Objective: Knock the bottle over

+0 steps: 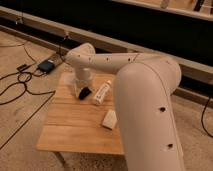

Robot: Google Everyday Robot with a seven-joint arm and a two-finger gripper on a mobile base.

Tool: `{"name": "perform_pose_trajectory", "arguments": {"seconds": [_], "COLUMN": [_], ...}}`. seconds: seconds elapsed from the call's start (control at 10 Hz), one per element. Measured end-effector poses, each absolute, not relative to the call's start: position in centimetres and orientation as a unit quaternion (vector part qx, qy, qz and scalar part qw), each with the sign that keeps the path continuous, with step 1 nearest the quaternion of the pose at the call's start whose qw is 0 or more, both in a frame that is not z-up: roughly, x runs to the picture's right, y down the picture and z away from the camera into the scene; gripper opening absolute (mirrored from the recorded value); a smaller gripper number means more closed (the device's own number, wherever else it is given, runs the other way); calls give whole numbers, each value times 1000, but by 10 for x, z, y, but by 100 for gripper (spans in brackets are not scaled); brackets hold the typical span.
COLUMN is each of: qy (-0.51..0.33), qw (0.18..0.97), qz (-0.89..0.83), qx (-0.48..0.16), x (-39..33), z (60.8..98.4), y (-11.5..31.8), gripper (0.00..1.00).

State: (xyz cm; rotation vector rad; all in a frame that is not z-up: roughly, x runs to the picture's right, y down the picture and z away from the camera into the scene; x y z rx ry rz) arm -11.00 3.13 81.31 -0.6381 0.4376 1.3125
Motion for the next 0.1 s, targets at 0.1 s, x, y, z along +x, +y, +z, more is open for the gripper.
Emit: {"name": "perform_pose_trajectory", "arguments": {"seconds": [0.1], "qy": [198], "qw": [724], "qz": [595], "qx": [-289], "x": [-110], "z": [813], "y": [31], "gripper": [65]}}
